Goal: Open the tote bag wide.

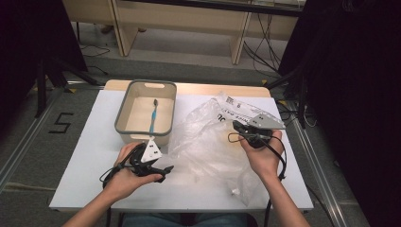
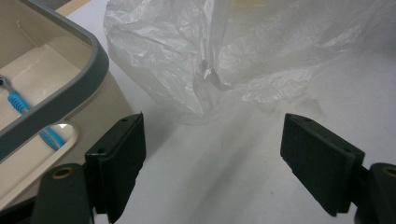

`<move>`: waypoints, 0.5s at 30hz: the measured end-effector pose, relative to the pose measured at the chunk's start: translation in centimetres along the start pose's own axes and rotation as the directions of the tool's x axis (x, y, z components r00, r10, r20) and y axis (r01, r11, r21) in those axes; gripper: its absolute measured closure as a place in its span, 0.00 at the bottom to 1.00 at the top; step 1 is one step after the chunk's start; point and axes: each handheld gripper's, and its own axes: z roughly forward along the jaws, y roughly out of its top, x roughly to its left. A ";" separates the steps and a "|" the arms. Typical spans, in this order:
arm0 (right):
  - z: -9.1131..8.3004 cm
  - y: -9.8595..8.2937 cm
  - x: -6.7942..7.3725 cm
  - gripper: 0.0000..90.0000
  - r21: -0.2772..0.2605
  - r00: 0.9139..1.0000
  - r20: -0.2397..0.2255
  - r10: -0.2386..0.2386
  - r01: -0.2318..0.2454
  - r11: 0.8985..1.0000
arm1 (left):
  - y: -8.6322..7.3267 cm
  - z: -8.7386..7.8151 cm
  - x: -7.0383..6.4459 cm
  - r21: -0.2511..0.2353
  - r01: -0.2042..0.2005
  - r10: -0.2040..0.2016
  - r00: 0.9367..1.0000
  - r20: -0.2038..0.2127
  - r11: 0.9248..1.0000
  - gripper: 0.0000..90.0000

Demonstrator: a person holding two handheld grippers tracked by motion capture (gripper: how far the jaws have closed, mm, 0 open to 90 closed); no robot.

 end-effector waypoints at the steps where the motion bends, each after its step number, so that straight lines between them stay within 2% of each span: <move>1: 0.0 0.0 0.0 1.00 0.000 1.000 0.000 -0.001 0.001 1.000 | 0.0 0.0 0.0 -0.001 0.001 -0.001 1.000 -0.001 1.000 0.25; 12: -0.1 -0.3 -0.2 1.00 0.004 1.000 -0.001 0.006 -0.006 1.000 | 0.1 -0.3 0.6 -0.011 0.021 -0.021 0.999 -0.035 1.000 0.25; 15: -0.1 -0.4 -0.2 1.00 0.008 1.000 -0.001 0.006 -0.006 1.000 | 0.2 -0.5 0.8 -0.031 0.026 -0.028 0.998 -0.055 0.999 0.25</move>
